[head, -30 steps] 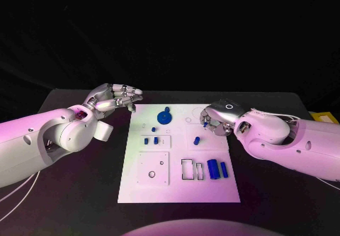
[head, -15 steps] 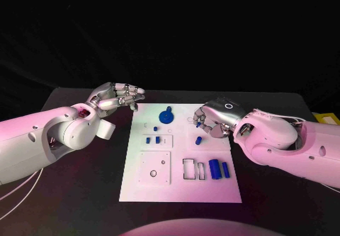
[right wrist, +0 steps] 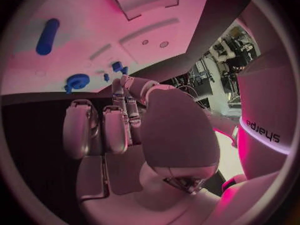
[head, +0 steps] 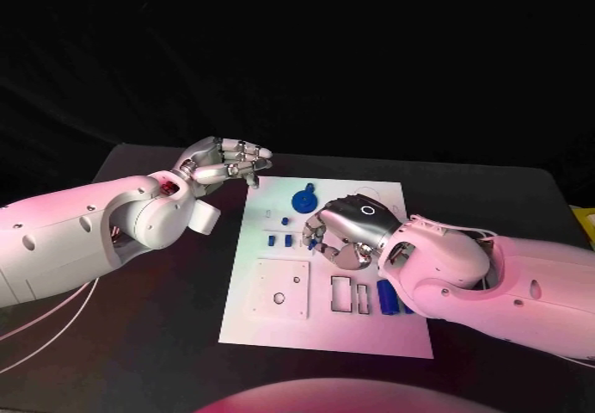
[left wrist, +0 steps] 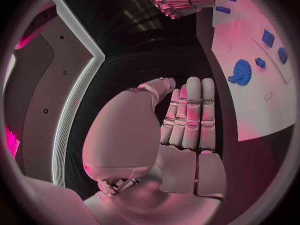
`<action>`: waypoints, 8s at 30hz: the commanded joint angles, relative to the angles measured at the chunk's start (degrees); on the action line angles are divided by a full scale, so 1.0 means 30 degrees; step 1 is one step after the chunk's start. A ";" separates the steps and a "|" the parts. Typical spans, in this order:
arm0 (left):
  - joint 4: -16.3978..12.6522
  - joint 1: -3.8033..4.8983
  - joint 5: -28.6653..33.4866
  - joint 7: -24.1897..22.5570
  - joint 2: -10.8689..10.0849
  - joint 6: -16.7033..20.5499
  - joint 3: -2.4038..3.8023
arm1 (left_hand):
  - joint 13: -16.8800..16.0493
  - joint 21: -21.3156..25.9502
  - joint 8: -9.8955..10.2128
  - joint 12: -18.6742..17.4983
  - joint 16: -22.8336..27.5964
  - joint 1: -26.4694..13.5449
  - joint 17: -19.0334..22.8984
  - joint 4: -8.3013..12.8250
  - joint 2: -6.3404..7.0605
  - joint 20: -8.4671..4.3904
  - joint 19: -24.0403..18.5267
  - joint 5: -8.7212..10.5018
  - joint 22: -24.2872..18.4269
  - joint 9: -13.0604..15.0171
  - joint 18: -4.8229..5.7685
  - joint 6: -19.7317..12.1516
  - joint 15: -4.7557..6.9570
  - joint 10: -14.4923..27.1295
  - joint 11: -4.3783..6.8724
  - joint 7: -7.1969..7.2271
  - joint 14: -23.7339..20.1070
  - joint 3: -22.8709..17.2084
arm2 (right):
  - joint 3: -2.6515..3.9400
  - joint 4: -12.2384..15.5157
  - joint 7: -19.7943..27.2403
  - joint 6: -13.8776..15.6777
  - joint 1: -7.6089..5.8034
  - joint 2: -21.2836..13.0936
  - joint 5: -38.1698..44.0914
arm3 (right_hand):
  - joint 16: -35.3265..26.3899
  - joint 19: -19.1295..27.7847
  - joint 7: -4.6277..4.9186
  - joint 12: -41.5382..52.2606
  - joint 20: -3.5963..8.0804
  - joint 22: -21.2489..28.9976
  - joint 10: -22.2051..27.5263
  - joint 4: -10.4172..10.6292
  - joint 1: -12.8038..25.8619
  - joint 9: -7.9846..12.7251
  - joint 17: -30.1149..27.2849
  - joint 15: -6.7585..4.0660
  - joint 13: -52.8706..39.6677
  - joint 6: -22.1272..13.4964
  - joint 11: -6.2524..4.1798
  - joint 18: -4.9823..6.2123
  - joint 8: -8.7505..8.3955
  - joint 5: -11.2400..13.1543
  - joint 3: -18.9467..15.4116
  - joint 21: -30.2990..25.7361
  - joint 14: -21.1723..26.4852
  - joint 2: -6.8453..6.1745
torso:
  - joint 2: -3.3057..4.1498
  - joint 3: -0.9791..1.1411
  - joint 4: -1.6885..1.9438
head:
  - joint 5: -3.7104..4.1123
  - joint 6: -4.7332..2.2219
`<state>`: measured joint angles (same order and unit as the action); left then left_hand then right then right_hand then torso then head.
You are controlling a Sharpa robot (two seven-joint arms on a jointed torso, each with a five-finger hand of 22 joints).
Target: Assemble the parts on the task board
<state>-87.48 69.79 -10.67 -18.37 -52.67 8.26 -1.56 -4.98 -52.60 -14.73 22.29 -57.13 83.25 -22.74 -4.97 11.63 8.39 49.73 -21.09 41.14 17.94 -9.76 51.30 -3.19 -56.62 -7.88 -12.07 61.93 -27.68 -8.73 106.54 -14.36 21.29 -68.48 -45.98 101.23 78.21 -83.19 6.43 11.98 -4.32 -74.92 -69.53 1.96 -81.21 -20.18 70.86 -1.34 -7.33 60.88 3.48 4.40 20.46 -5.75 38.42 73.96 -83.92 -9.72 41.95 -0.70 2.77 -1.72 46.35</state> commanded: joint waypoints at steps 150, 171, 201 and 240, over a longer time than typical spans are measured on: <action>-0.0022 0.0034 -0.0120 0.0384 0.0398 -0.1033 -0.0038 | -0.0022 0.0080 -0.0012 0.0551 -0.0118 -0.0477 0.0086 0.0168 -0.0206 0.0176 -0.0312 -0.0033 0.0078 0.0043 -0.0233 -0.0445 -0.0142 0.0794 -0.0137 -0.0126 -0.0335 0.0042 | -0.0076 -0.0687 0.0417 -0.3970 -0.0834 -0.3386 -0.1265 | -0.2993 0.0961 0.0186 0.1565 -0.0260 -0.0716 0.3865 0.4872 -0.2378 0.0924 -0.5293 0.0185 0.1212 -0.2531 0.0273 0.0476 -0.3566 -0.0135 -1.1486 -0.5505 0.0279 0.1396 | 0.0055 0.0012 0.0012 | -0.0224 0.0323; -0.0046 0.0034 -0.0120 0.0395 0.0338 -0.1043 -0.0036 | -0.0027 0.0090 -0.0030 0.0606 -0.0145 -0.0509 0.0089 0.0166 -0.0236 0.0187 -0.0314 -0.0038 0.0074 0.0053 -0.0239 -0.0477 -0.0146 0.0847 -0.0140 -0.0127 -0.0338 0.0037 | -0.0083 -0.1324 0.0467 -0.3584 -0.0320 -0.2611 -0.1353 | -0.2372 0.0242 0.0332 -0.0301 -0.0308 -0.1745 0.1537 0.4853 -0.3027 0.1021 -0.4548 0.0268 0.1209 -0.0694 0.0247 0.0126 -0.3397 0.0874 -0.8948 -0.3571 0.0008 0.1996 | 0.0040 0.0034 0.0001 | -0.0259 0.0387; 0.0071 0.0033 -0.0120 0.0381 0.0461 -0.1082 -0.0036 | -0.0033 0.0098 -0.0054 0.0671 -0.0168 -0.0532 0.0096 0.0176 -0.0257 0.0197 -0.0315 -0.0041 0.0069 0.0066 -0.0244 -0.0507 -0.0150 0.0902 -0.0144 -0.0131 -0.0352 0.0029 | 0.0216 0.0452 0.0205 -0.1141 -0.1154 -0.3206 -0.0788 | -0.1743 -0.0405 0.0321 -0.1740 -0.0088 -0.3121 -0.1042 0.2366 -0.2032 -0.0571 -0.3962 0.0041 0.0925 -0.0174 -0.0037 -0.0290 -0.1586 0.0828 -0.1935 -0.1060 -0.0092 0.0691 | 0.0000 0.0007 0.0017 | -0.0279 0.0387; 0.0165 0.0031 -0.0079 0.0368 0.0750 -0.1168 -0.0037 | -0.0042 0.0111 -0.0090 0.0757 -0.0195 -0.0581 0.0105 0.0177 -0.0276 0.0209 -0.0320 -0.0032 0.0063 0.0084 -0.0244 -0.0534 -0.0159 0.0957 -0.0153 -0.0139 -0.0373 0.0031 | 0.0152 -0.0155 0.0723 -0.1737 0.2125 0.2355 -0.0767 | -0.1810 -0.0303 0.0424 -0.1983 -0.0115 -0.3089 -0.1035 0.1919 -0.1488 -0.0773 -0.4119 0.0092 0.0886 -0.0360 0.0043 -0.0233 -0.1457 0.0678 -0.1554 -0.1387 -0.0053 0.0520 | 0.0028 0.0033 -0.0004 | -0.1229 0.0650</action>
<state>-86.89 69.84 -10.95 -16.78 -50.56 5.73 -1.71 -5.05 -52.60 -14.73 24.40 -57.35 81.92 -22.48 -4.66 10.77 9.01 49.14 -21.08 41.29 18.14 -9.76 50.07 -3.60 -54.16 -8.30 -12.47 61.11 -27.67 -8.25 106.23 -12.57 17.37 -62.21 -39.00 98.15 72.89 -83.59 7.40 5.97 -4.72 -74.92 -68.91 7.94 -85.80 -22.34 58.47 -1.02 -4.67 59.91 6.75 4.39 15.69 -3.59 33.51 70.14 -83.83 -8.61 41.99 -0.63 2.77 -5.27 48.25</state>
